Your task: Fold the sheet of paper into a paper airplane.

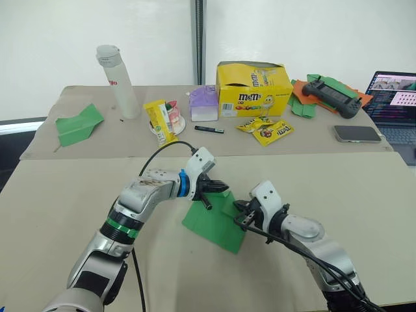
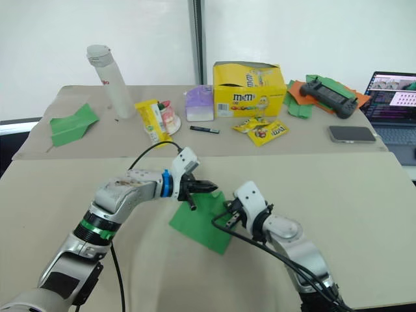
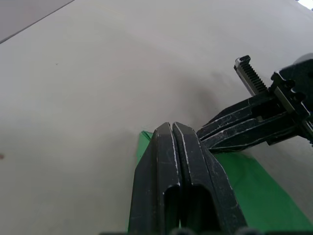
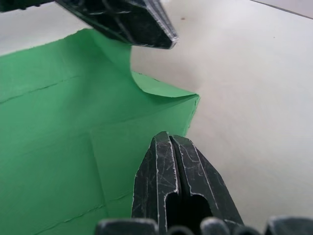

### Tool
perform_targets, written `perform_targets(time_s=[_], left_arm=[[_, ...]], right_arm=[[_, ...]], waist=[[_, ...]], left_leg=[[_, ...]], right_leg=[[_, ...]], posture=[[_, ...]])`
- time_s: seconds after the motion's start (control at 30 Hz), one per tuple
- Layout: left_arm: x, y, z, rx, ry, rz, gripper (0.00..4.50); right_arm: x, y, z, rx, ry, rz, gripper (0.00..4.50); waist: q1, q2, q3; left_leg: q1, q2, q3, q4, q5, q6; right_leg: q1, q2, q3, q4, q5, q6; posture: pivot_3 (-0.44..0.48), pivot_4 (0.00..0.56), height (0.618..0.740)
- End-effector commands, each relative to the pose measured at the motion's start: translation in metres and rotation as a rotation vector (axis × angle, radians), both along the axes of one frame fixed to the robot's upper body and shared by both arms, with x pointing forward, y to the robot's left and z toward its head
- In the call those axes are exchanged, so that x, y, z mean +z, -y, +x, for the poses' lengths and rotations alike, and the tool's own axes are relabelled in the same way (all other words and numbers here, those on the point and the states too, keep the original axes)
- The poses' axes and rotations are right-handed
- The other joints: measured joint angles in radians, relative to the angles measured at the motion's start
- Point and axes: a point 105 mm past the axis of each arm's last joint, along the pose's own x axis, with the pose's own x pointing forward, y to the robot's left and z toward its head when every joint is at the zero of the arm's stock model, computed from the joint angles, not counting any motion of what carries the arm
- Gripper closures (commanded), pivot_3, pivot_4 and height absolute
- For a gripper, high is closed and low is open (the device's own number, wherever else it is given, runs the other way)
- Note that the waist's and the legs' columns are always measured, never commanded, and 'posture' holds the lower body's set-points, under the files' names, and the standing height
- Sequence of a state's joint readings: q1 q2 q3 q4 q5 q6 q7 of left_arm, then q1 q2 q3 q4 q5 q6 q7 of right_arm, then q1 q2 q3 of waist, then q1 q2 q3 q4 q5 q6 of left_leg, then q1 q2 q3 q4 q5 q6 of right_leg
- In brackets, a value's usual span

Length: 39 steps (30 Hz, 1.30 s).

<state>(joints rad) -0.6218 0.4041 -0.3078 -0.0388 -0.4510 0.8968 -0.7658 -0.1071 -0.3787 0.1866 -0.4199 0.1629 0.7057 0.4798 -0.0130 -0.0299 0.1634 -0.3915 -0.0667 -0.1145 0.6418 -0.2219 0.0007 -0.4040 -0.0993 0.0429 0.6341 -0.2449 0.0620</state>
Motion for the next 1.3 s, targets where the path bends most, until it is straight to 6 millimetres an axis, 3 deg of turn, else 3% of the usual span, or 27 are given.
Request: perform_targets(time_s=[0.03,0.27,0.67,0.77,1.13,1.3], left_arm=[[-0.004,-0.002,-0.005,0.002,-0.008,0.031,4.45],[-0.023,-0.011,-0.019,-0.002,-0.065,0.096,4.45],[-0.026,-0.014,-0.021,0.018,-0.069,0.103,4.45],[-0.027,-0.015,-0.02,0.029,-0.073,0.1,4.45],[-0.028,-0.017,-0.022,0.06,-0.087,0.084,4.45],[-0.001,-0.032,-0.017,0.064,-0.084,-0.054,4.45]], right_arm=[[0.002,0.009,0.011,-0.064,0.025,0.007,4.5],[0.011,0.0,0.021,-0.064,0.064,0.061,4.5],[0.016,-0.018,0.022,0.002,0.084,0.105,4.5],[0.003,-0.023,0.02,0.042,0.07,0.048,4.5],[-0.014,-0.034,0.025,0.07,0.04,0.023,4.5],[-0.035,-0.025,0.02,0.071,-0.026,-0.08,4.5]], waist=[[0.0,0.0,0.0],[-0.002,0.0,0.0],[-0.002,0.001,0.001],[-0.002,0.001,0.001],[-0.005,0.002,0.0],[-0.005,0.002,0.0]], left_leg=[[0.0,0.001,0.0,0.0,0.0,0.0],[0.001,0.004,0.001,0.0,0.0,0.0],[0.001,0.006,0.002,0.001,0.0,0.0],[0.002,0.006,0.002,0.001,0.0,0.0],[0.004,0.008,0.003,0.001,0.0,-0.001],[0.005,0.009,0.004,0.001,0.0,-0.001]], right_leg=[[0.0,0.0,0.0,0.0,0.0,0.0],[-0.001,0.003,0.001,0.005,0.0,-0.001],[-0.002,0.005,0.001,0.007,0.0,-0.002],[-0.002,0.005,0.001,0.007,0.0,-0.002],[-0.001,0.006,0.002,0.008,0.0,-0.002],[0.0,0.007,0.002,0.008,0.0,-0.003]], posture=[[0.0,0.15,0.74],[0.0,0.15,0.74],[0.0,0.15,0.74],[0.0,0.15,0.74],[0.0,0.15,0.74],[0.0,0.15,0.74]])
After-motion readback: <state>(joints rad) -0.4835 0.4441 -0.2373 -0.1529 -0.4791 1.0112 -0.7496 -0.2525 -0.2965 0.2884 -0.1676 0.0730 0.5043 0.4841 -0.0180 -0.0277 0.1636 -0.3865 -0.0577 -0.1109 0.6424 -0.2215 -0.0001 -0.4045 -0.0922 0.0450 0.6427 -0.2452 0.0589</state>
